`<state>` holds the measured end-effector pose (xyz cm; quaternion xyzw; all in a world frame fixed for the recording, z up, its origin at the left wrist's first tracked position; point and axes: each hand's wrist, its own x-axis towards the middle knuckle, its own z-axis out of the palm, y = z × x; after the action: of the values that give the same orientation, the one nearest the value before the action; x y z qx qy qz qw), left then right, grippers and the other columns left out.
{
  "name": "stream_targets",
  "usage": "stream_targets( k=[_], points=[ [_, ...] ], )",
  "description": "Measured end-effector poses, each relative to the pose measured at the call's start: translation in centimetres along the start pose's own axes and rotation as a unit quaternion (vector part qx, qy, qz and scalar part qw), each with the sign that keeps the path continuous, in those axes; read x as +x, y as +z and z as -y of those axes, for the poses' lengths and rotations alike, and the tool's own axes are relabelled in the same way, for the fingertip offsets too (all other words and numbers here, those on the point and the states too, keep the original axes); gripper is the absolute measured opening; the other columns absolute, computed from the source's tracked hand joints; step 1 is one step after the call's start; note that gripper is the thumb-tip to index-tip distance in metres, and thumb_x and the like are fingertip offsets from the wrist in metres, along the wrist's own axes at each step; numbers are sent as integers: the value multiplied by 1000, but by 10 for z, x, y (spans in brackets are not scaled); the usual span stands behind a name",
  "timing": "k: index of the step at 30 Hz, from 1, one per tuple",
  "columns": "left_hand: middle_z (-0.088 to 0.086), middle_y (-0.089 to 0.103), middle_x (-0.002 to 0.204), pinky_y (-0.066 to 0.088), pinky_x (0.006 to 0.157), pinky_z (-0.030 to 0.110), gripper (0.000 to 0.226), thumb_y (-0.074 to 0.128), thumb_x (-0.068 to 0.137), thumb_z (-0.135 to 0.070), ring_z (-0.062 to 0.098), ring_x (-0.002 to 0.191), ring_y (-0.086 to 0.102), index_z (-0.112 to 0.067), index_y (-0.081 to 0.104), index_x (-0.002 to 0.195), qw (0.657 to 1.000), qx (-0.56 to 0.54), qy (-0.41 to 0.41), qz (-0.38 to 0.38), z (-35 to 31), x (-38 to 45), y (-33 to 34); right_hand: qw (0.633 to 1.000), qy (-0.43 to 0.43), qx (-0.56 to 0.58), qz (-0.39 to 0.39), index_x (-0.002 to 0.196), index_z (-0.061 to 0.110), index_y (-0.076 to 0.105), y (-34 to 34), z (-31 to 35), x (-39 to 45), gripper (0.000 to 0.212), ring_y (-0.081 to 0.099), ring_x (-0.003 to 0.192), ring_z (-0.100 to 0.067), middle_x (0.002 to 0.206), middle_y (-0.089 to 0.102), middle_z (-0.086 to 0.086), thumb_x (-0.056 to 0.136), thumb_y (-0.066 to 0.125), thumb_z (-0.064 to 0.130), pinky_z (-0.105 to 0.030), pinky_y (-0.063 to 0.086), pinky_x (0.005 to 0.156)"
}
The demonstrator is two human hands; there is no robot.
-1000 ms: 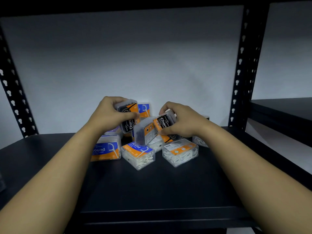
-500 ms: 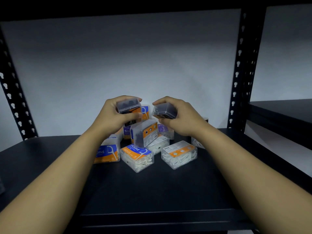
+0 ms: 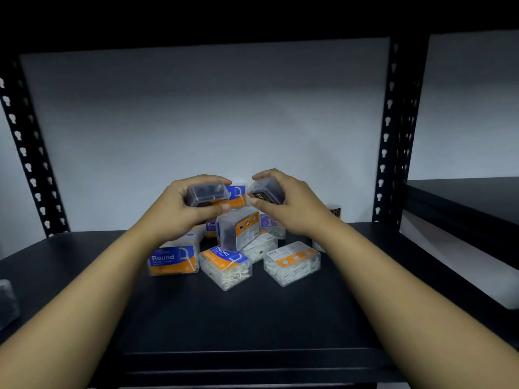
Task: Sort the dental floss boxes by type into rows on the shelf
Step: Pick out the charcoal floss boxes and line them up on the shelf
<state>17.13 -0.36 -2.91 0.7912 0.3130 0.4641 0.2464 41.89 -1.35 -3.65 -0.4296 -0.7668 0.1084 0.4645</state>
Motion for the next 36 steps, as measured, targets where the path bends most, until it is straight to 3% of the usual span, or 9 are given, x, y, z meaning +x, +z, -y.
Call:
stream_targets(
  k=[5, 9, 13, 19, 23, 26, 28, 31, 36],
  points=[
    [-9, 78, 105, 61, 75, 26, 36, 80, 84, -12, 9, 90, 74, -29, 74, 115, 995, 95, -24, -3, -13, -20, -28, 999, -16, -26, 31, 130, 30, 61, 5, 20, 2, 45, 68, 95, -2, 109, 70, 10, 88, 78, 34, -15, 52, 78],
    [-7, 75, 77, 56, 60, 33, 31, 83, 82, -16, 13, 59, 62, -27, 75, 110, 991, 124, -52, -13, -23, -33, -52, 998, -39, -30, 37, 128, 33, 63, 14, 42, 6, 45, 68, 96, -2, 110, 71, 9, 87, 79, 31, -17, 52, 80],
    [-14, 76, 84, 58, 65, 27, 34, 85, 80, -20, 4, 69, 67, -33, 76, 110, 977, 198, -76, 6, -30, -47, -80, 996, -49, -46, 61, 125, 36, 63, 30, 64, 11, 44, 68, 93, -2, 110, 71, 10, 85, 80, 31, -22, 56, 79],
    [-13, 76, 86, 54, 55, 19, 36, 84, 79, -18, 1, 60, 64, -35, 75, 109, 962, 257, -88, 20, -41, -66, -126, 990, -65, -80, 92, 127, 37, 64, 59, 103, 23, 47, 67, 96, -7, 116, 68, 8, 84, 79, 29, -29, 58, 85],
    [-16, 76, 97, 61, 71, 21, 38, 85, 79, -22, -1, 78, 68, -36, 75, 113, 952, 290, -89, 34, -45, -80, -158, 987, -73, -95, 106, 127, 38, 64, 76, 135, 31, 46, 66, 96, -8, 116, 67, 8, 84, 79, 30, -29, 58, 85],
    [-17, 75, 101, 54, 62, 11, 39, 84, 80, -26, -7, 77, 67, -39, 73, 115, 944, 311, -96, 53, -47, -92, -184, 980, -83, -121, 134, 128, 37, 64, 91, 160, 39, 47, 65, 96, -9, 117, 67, 8, 84, 80, 32, -32, 58, 86],
    [-15, 76, 99, 58, 60, 17, 40, 85, 80, -27, -1, 73, 70, -42, 73, 115, 945, 302, -111, 58, -47, -99, -203, 976, -86, -138, 148, 128, 37, 63, 104, 175, 43, 47, 64, 96, -11, 119, 66, 8, 84, 80, 34, -33, 58, 85],
    [-6, 78, 97, 65, 72, 46, 42, 86, 78, -29, 24, 77, 75, -41, 73, 115, 942, 304, -128, 65, -46, -108, -231, 975, -81, -140, 152, 130, 37, 60, 123, 191, 46, 49, 64, 97, -12, 120, 64, 6, 85, 79, 36, -34, 59, 84],
    [0, 75, 92, 65, 70, 41, 34, 91, 73, -23, 22, 76, 75, -32, 70, 98, 936, 323, -132, 52, -39, -125, -267, 972, -72, -152, 163, 123, 35, 61, 153, 214, 49, 43, 64, 95, -12, 114, 66, 7, 84, 79, 36, -32, 57, 81]
  ],
)
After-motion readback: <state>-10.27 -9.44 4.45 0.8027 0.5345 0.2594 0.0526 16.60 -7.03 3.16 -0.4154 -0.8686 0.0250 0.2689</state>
